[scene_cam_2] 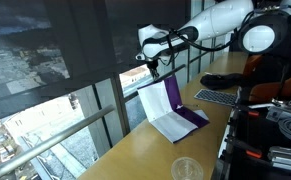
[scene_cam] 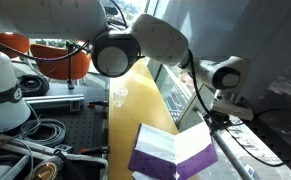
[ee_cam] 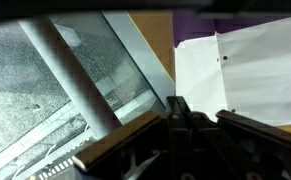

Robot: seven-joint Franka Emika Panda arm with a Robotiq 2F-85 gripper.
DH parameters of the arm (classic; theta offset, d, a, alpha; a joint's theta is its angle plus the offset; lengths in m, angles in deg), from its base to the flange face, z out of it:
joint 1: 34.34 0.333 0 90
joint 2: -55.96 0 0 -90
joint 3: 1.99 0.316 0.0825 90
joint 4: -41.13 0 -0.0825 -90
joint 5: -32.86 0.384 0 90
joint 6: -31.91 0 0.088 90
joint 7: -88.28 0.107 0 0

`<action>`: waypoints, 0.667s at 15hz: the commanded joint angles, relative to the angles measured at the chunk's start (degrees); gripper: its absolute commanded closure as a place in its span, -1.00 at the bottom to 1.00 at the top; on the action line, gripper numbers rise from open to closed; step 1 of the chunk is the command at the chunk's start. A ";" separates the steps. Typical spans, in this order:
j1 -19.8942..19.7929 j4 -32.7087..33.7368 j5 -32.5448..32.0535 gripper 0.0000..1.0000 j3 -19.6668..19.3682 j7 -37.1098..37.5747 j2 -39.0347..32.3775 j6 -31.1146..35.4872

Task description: Close the purple file

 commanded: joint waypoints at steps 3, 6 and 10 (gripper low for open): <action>3.67 0.78 -0.05 1.00 1.20 2.38 -0.05 -2.78; 4.42 0.39 -0.32 1.00 0.91 3.88 0.63 -1.73; 3.73 0.20 -0.56 1.00 0.54 4.22 1.17 0.98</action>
